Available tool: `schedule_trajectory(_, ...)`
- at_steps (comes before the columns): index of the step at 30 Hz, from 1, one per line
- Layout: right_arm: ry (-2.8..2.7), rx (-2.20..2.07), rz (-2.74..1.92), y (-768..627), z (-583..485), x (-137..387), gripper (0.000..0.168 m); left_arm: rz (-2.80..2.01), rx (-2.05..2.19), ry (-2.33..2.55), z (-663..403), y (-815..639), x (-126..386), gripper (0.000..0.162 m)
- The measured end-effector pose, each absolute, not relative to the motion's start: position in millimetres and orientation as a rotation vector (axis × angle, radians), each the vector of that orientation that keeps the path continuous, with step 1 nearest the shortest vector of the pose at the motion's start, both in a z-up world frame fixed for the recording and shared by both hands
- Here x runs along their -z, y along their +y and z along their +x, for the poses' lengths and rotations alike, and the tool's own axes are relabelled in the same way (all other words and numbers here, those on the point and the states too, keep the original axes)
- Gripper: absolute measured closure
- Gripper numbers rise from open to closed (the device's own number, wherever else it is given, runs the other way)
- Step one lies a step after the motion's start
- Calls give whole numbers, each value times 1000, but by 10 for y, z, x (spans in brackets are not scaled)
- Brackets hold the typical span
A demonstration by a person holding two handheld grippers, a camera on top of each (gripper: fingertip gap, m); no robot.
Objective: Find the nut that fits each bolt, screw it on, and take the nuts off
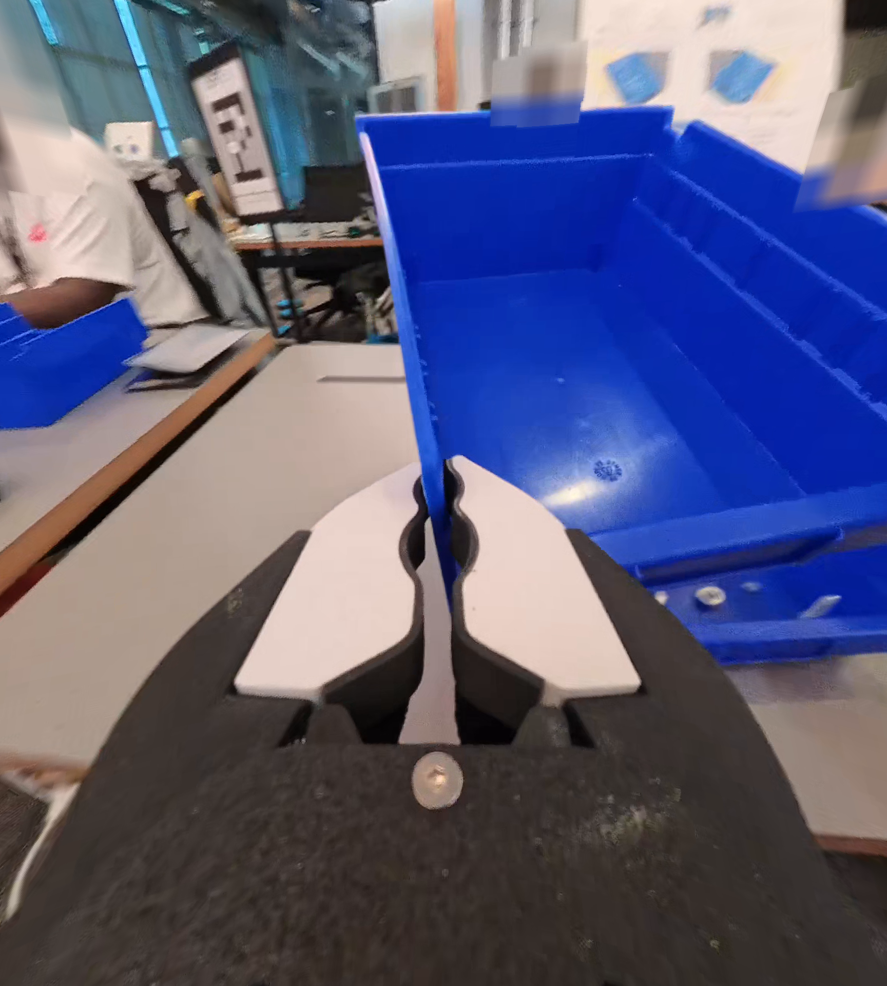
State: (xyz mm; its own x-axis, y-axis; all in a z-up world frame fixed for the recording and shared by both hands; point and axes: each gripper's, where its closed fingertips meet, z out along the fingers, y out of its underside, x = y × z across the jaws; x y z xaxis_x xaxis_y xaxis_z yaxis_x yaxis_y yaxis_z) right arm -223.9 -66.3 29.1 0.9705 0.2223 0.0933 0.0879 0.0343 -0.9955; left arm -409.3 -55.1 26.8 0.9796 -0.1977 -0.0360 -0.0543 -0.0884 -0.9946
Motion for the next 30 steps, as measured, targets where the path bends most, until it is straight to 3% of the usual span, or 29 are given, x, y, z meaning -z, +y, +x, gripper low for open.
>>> schedule_trajectory(4, -133, 30, -1506, -749, -1149, -681, 163, -1650, 258, 334, -2960, -386, -438, 157)
schedule_trajectory(8, -13, 165, -1574, -898, -68, -689, 163, -1679, 386, 428, -1817, -298, -356, 158)
schedule_trajectory(19, 187, 213, -1781, -939, 1959, 281, 165, -1853, 435, 603, 199, -259, 555, 157)
schedule_trajectory(30, 301, 162, -1822, -957, 2552, 908, 165, -1911, 396, 664, 750, -289, 1044, 156)
